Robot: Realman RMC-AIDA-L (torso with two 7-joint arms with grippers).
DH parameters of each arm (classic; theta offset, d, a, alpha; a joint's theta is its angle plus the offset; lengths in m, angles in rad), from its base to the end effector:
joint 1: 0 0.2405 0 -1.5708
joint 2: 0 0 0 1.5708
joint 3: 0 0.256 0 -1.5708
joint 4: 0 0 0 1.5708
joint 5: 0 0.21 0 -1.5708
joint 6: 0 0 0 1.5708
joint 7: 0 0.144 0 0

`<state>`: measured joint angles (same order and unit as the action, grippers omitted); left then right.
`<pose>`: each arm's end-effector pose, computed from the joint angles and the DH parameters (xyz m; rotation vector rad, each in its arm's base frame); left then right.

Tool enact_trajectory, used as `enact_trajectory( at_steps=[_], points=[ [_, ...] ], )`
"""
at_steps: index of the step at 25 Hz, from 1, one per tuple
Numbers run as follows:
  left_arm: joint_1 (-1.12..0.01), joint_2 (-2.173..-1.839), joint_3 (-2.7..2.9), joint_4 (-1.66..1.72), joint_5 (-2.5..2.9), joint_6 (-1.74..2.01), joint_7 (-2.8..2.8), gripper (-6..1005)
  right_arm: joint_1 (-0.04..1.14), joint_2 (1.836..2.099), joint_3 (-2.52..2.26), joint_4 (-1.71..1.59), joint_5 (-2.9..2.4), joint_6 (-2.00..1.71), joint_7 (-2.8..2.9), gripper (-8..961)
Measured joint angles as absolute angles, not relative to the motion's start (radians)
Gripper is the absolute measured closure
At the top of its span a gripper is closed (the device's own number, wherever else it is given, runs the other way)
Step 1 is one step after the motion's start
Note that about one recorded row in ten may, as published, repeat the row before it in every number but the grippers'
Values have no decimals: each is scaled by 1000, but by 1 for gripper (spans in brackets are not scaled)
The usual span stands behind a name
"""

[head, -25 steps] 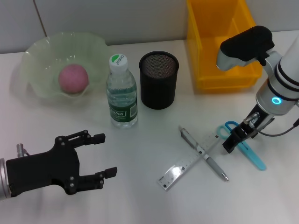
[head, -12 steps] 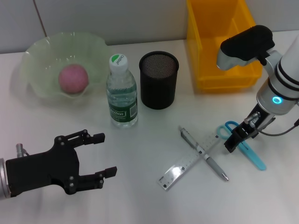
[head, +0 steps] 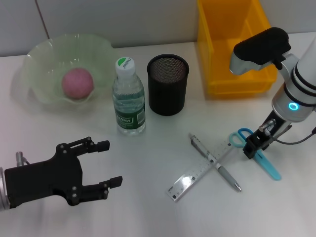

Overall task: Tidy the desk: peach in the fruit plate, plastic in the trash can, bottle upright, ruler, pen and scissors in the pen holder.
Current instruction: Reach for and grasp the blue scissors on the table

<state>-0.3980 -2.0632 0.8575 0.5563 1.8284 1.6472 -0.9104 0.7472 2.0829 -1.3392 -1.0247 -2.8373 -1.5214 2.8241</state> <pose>-0.2794 0.2767 -0.0194 -2.7805 -0.1472 -0.7899 0.2228 0.3715 -0.0114 -2.2553 1.2910 -0.7635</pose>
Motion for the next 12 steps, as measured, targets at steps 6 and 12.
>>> enact_trajectory(
  at_steps=[6,12],
  points=[
    [-397,-2063,857,557,1828,1649,-912,191,749,2083,-1339,-1025,-2837,-1527,2824,527],
    [-397,-2063,857,557,1828,1649,-911,191,749,2083,-1339,-1025,-2839,-1529,2828,528]
  ],
)
